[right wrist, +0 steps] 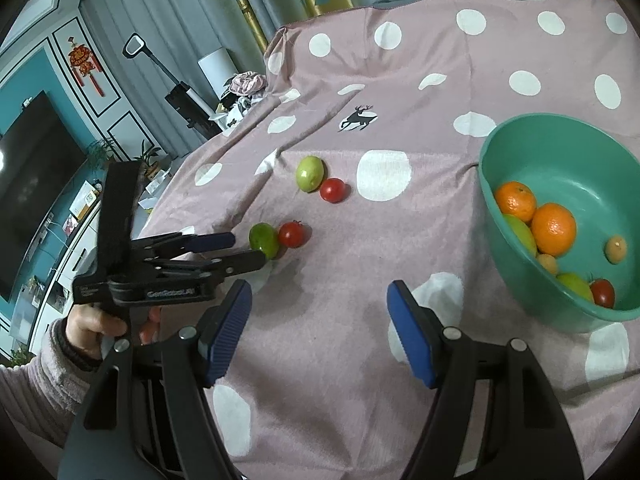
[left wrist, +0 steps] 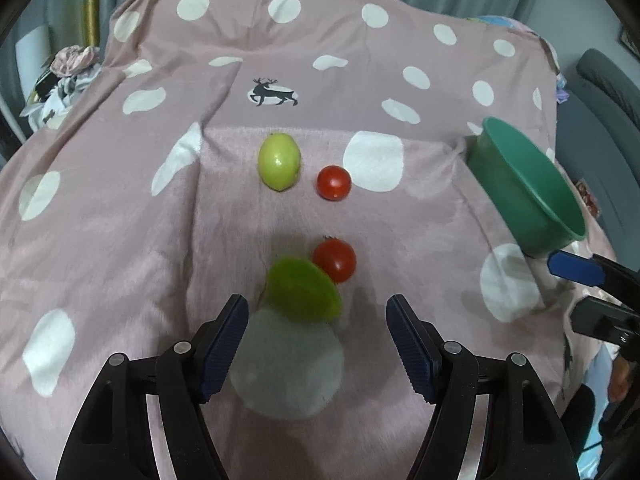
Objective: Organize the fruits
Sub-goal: 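Withdraw both tools from the bowl toward the remaining green fruits, then grasp a green oval fruit with the left tool while the right tool grasps a green apple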
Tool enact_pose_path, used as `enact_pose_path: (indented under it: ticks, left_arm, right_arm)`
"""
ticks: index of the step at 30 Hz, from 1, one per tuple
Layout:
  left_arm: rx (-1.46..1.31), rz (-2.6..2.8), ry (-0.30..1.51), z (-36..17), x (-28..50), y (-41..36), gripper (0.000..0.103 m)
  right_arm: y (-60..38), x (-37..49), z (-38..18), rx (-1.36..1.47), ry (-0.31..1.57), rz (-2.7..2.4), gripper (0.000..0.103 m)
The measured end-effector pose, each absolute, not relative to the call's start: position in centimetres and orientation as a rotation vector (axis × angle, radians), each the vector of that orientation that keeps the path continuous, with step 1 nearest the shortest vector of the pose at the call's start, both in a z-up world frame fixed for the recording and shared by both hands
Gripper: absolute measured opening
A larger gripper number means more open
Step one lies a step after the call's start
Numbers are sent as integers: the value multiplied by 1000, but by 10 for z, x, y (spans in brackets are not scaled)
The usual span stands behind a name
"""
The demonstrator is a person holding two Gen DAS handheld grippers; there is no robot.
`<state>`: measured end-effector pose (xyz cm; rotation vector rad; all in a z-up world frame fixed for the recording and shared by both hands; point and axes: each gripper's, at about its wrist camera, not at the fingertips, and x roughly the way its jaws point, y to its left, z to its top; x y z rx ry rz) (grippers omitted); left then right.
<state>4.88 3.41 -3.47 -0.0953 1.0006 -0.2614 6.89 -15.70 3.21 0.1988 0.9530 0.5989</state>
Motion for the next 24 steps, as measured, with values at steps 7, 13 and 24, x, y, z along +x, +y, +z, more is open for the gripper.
enact_pose_path:
  ticks: [7,13,24]
  left_arm:
    - [-57,-272,1021,-42,61,29,55]
    - [-48,-282,1026,-45,68,31,45]
    - [-108,-302,1011,-50,68,42,38]
  right_arm:
    - [-154,76,29,203,955,609,71]
    - [-150,85,26,214,959,617,71]
    - [-140,94,27,203,970,628,71]
